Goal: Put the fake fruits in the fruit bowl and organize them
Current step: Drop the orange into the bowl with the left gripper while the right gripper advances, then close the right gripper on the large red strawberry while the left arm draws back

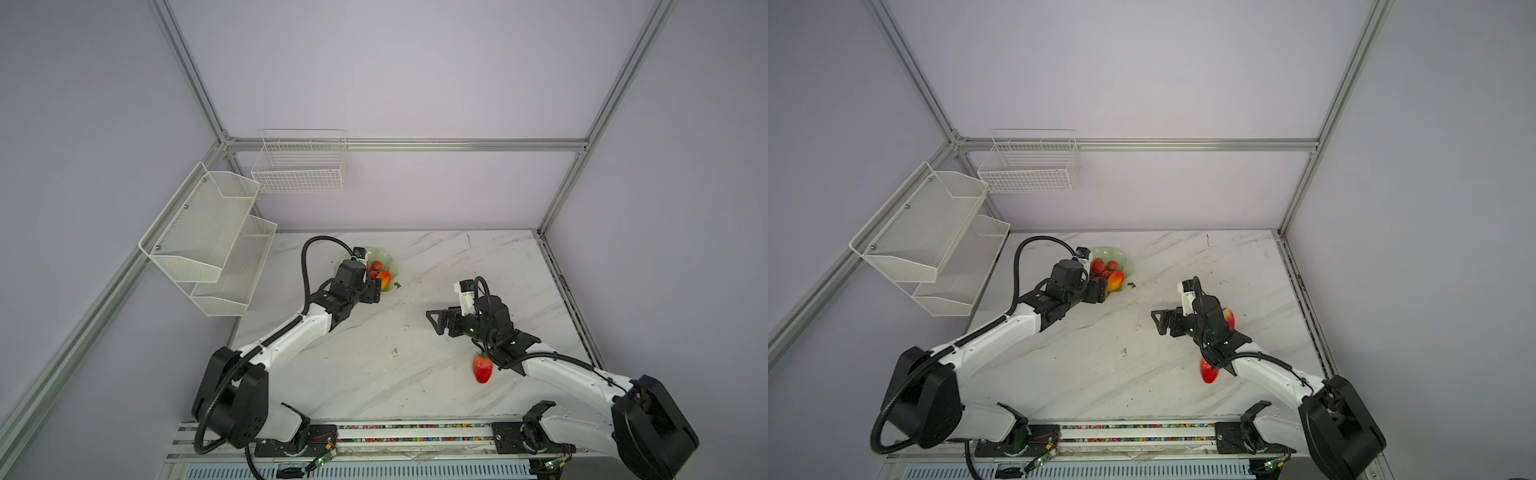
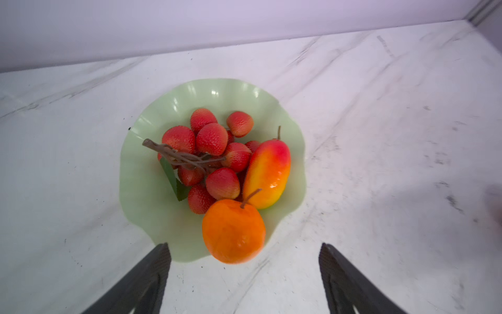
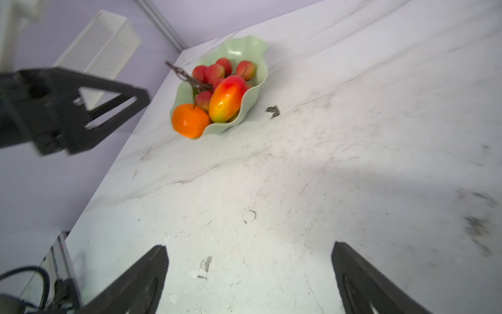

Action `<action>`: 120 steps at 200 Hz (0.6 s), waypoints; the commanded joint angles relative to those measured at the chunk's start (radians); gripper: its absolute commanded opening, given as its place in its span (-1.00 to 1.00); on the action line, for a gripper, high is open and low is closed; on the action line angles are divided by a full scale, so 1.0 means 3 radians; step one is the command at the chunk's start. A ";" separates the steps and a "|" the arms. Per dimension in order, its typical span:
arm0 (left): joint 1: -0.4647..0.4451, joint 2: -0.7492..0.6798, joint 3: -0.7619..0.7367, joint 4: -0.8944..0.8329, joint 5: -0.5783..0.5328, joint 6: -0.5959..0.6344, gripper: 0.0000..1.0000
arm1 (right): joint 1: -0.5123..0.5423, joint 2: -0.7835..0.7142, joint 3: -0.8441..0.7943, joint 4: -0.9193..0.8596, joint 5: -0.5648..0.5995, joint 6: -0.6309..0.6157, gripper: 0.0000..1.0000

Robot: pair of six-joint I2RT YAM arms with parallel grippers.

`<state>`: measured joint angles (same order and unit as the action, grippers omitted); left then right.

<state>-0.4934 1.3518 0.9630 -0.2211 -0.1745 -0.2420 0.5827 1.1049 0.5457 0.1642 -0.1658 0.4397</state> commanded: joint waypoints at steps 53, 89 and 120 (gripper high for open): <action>-0.1203 -0.1157 -0.1113 0.0374 0.0548 0.0111 1.00 | 0.0861 -0.0567 0.0304 -0.2611 0.1771 0.1575 0.86; -0.1584 -0.1669 -0.1465 0.0209 0.0333 -0.0180 1.00 | 0.1471 -0.0275 0.0390 -0.3174 0.2260 0.2500 0.87; -0.1643 -0.2101 -0.1597 0.0038 0.0450 -0.0252 1.00 | 0.1665 -0.0197 0.0377 -0.3308 0.2403 0.2928 0.88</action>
<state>-0.9771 0.8032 0.5373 -0.1928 -0.0471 -0.2779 1.0492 1.0378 0.6395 -0.6979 0.4400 1.1007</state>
